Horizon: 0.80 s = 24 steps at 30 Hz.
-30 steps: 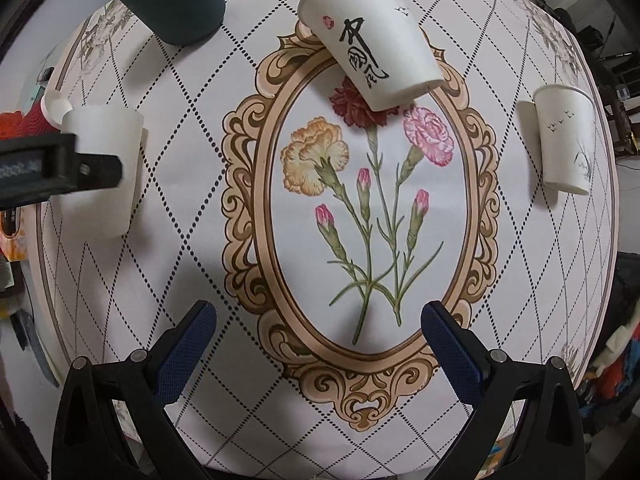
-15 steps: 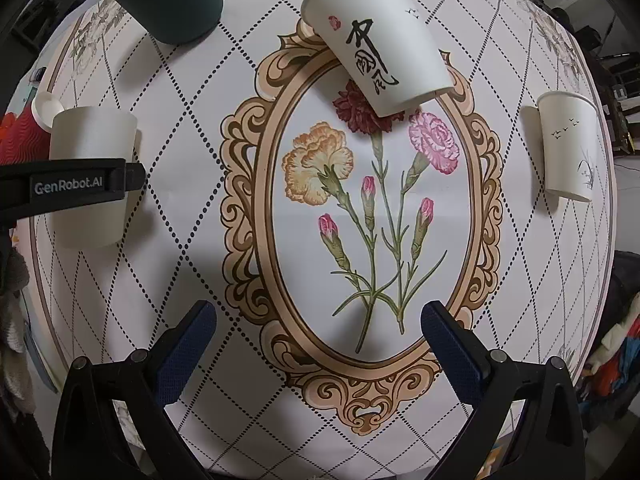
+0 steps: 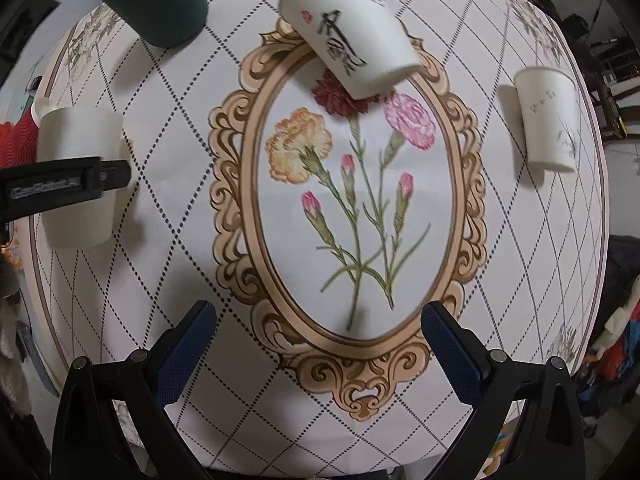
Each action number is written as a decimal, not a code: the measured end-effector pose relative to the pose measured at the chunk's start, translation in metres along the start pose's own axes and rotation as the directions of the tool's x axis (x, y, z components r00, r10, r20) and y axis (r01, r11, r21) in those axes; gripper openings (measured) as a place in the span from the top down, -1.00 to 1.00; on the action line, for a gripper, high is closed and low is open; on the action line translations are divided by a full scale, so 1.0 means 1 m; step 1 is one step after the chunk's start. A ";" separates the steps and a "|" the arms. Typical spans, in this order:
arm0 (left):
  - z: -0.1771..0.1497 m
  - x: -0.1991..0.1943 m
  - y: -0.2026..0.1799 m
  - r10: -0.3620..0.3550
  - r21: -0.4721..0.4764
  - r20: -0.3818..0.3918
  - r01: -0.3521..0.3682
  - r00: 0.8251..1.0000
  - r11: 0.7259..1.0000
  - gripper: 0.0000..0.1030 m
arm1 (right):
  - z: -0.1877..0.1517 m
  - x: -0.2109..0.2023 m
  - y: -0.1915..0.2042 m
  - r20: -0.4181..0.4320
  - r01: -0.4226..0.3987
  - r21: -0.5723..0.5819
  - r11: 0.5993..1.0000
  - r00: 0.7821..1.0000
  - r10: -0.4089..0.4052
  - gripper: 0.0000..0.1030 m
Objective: Flip cup upside down
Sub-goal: 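Lift the white plastic cup with the left tool toward the flower oval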
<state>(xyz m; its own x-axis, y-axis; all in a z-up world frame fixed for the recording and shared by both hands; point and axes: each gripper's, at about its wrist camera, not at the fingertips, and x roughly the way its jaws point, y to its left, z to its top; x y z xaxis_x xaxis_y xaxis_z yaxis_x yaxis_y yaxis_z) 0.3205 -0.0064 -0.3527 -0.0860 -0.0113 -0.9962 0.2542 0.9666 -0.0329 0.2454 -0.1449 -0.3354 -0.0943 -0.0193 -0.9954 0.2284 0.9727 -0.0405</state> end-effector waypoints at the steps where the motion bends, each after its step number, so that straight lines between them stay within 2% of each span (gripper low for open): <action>1: -0.003 -0.005 0.003 -0.013 -0.007 -0.006 0.013 1.000 1.000 -0.32 | -0.004 0.001 -0.005 0.000 -0.002 0.003 1.000 1.000 0.002 -1.00; 7: -0.046 -0.025 -0.006 -0.104 -0.039 -0.051 0.102 0.993 0.994 -0.32 | -0.033 -0.006 -0.026 0.002 -0.011 0.006 1.000 1.000 0.011 -1.00; 11: -0.078 -0.025 -0.030 -0.130 -0.054 -0.077 0.126 0.989 0.991 -0.32 | -0.058 -0.008 -0.052 -0.014 -0.024 0.016 1.000 1.000 0.024 -1.00; 13: -0.083 -0.017 -0.046 -0.142 -0.053 -0.098 0.137 0.985 0.989 -0.32 | -0.071 -0.007 -0.068 -0.020 -0.022 0.020 1.000 1.000 0.022 -1.00; 18: -0.092 0.008 -0.086 -0.112 -0.037 -0.118 0.108 0.987 0.993 -0.32 | -0.084 0.012 -0.110 -0.037 -0.018 0.047 0.999 0.999 0.020 -1.00; 24: -0.100 0.030 -0.109 -0.093 -0.062 -0.111 0.087 0.989 0.994 -0.32 | -0.098 0.031 -0.166 -0.051 0.001 0.074 0.997 0.999 0.003 -1.00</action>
<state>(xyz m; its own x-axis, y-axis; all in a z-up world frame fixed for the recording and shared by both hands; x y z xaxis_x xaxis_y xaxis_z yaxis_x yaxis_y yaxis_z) 0.1935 -0.0866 -0.3709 -0.2156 -0.0731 -0.9737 0.1854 0.9760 -0.1143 0.1099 -0.2842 -0.3510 -0.1428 -0.0045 -0.9897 0.2992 0.9530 -0.0475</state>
